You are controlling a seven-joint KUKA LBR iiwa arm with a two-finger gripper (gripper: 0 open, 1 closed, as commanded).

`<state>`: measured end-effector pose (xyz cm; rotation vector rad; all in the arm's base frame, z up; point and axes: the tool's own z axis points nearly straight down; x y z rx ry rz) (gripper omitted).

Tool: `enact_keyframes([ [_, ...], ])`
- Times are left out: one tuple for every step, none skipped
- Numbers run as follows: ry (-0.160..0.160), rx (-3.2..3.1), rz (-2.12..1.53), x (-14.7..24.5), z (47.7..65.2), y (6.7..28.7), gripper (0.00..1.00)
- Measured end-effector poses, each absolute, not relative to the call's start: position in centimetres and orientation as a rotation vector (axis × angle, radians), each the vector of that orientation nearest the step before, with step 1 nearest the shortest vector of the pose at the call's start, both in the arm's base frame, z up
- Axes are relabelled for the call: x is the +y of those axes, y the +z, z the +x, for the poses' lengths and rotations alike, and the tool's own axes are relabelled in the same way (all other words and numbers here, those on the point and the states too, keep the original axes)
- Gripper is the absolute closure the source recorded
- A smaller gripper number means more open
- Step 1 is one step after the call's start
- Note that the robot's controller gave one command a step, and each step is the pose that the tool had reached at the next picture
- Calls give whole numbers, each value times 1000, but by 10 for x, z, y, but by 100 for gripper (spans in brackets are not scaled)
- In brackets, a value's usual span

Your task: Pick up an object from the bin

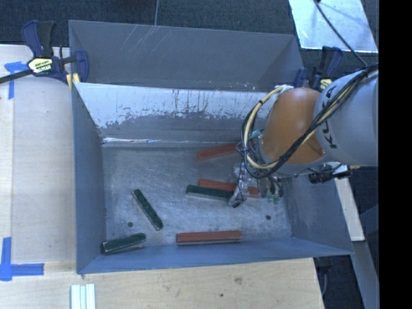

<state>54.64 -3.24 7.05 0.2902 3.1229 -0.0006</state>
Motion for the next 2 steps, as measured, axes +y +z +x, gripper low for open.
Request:
enact_keyframes([
  [-1, 3123, 290, -32, 546, 70, 100],
  [-1, 3123, 289, -32, 546, 70, 100],
])
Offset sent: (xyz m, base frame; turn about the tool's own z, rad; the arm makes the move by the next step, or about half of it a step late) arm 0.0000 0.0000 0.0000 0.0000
